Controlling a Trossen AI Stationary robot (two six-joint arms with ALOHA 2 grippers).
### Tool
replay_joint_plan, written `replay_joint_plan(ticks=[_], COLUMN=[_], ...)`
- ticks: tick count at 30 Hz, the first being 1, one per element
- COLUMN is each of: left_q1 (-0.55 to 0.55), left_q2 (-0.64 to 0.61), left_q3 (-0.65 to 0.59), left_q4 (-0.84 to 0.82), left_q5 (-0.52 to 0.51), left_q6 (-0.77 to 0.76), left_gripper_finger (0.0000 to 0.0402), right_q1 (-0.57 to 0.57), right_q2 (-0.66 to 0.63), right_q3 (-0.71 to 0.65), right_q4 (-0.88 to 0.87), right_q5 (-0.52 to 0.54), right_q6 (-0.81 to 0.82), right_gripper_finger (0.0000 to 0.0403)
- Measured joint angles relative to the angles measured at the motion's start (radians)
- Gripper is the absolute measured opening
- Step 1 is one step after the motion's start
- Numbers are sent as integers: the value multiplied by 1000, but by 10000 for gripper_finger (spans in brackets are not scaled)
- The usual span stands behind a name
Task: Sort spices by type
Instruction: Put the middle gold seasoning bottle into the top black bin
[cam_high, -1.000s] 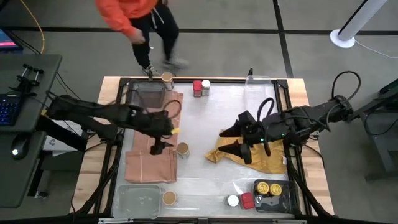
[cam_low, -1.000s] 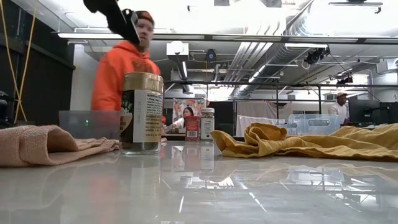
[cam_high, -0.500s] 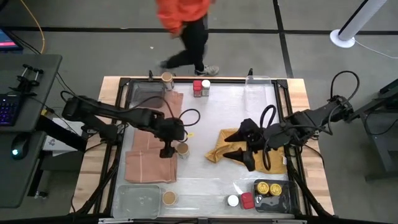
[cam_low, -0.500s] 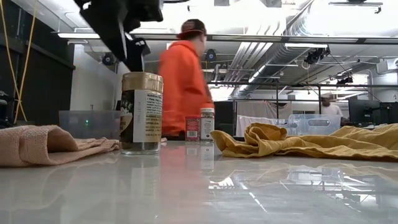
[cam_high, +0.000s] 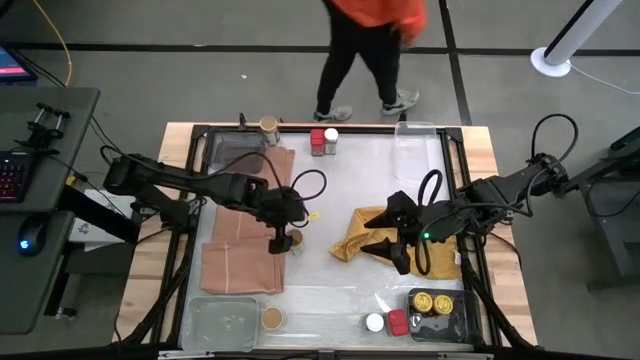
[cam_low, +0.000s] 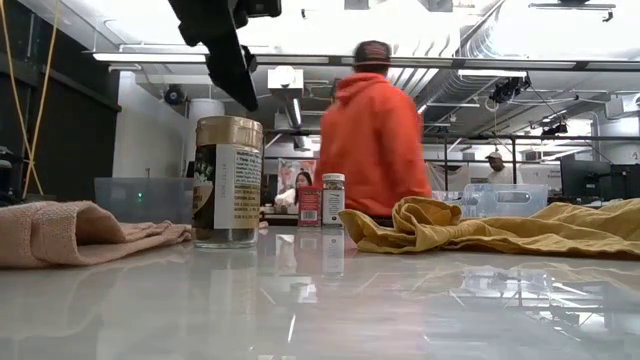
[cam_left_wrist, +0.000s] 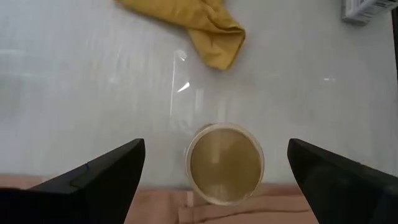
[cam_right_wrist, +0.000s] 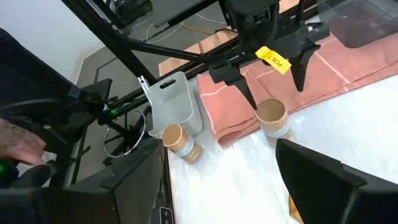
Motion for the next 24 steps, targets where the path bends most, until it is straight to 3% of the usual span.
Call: replay_joint_plan(ticks=[8,16,24], left_q1=[-29,-117,-108], left_q2=[16,93,162], left_q3=[1,0,0], left_q4=[-4,-5,-5], left_q5=[62,-134,-132], left_q6=[6,97,80], left_gripper_finger=[379,379,379], right_q1=[0,0,0], right_q2=[0,0,1], right_q3=[0,0,0], right_q4=[0,-1,0], right_q5=[0,-2,-2], right_q6=[-9,-10,-8], right_gripper_finger=[305,305,305])
